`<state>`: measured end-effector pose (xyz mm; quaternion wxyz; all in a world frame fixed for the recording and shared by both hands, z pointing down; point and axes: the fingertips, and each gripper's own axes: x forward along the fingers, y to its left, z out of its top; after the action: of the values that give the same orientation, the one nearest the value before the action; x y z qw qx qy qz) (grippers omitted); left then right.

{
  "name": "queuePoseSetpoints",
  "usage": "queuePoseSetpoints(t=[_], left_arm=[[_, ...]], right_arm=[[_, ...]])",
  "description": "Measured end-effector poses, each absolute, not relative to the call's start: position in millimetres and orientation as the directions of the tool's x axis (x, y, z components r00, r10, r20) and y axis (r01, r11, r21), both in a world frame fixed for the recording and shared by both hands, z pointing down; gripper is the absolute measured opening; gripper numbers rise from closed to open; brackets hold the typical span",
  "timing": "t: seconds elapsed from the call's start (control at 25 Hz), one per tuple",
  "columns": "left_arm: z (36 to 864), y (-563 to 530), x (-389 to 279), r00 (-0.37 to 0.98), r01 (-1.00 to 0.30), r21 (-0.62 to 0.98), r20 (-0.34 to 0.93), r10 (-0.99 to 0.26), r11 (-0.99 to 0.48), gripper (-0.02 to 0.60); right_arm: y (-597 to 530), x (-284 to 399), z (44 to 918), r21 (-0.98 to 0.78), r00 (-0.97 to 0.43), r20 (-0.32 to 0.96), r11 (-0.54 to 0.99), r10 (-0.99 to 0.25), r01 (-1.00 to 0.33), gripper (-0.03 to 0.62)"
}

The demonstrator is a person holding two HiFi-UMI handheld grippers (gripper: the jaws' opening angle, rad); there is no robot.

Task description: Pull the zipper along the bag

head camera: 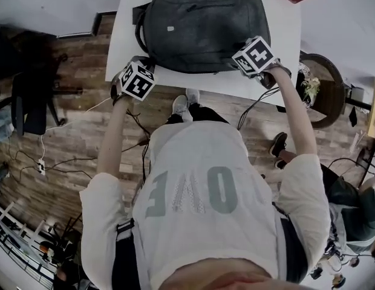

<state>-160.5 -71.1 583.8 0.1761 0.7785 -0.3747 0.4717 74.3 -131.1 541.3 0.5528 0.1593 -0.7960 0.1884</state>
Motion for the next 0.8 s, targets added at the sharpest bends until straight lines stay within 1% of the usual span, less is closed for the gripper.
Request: queuePoseSetpoints(t=[0.2,0.28,0.4,0.52,0.6,0.72,0.8], left_arm=[[584.8,-125.7,-186.7,0.234,-0.759,-0.135,0.856,-0.460,-0.637,0.028],[584.3,-151.3,-194.2,0.215,-0.761,-0.159,0.853,-0.476,-0.629,0.028],[584.4,-186.1,-203.9,0.190,-0.762,-0.191,0.847,-0.496,-0.619,0.028],[582.8,-204.3,-205.4,0.190,-0.737,-0.212,0.846,-0.498,-0.641,0.026],[581.1,-205.2,-202.7,0.203,-0.718,-0.211,0.848,-0.490,-0.663,0.026],[576.4,-197.0,-203.0,0.231,-0.719,-0.192,0.840,-0.491,-0.668,0.026],[572.9,-189.2,-203.8,0.241,-0.719,-0.189,0.835,-0.495,-0.669,0.026]], right_arm=[[-100.3,62.4,540.1,-0.096,-0.293,0.956,0.930,-0.014,-0.355,0.307],[-94.2,54.2,541.7,-0.103,-0.276,0.961,0.934,0.004,-0.343,0.307],[-94.8,40.6,546.2,-0.106,-0.266,0.964,0.919,0.001,-0.381,0.307],[-101.9,33.9,552.1,-0.053,-0.237,0.970,0.900,-0.057,-0.432,0.307],[-105.2,34.9,556.4,-0.034,-0.234,0.969,0.898,-0.077,-0.439,0.307],[-99.1,34.6,559.8,-0.045,-0.233,0.970,0.888,-0.071,-0.458,0.307],[-103.4,30.7,557.6,0.012,-0.219,0.968,0.894,-0.122,-0.447,0.307]])
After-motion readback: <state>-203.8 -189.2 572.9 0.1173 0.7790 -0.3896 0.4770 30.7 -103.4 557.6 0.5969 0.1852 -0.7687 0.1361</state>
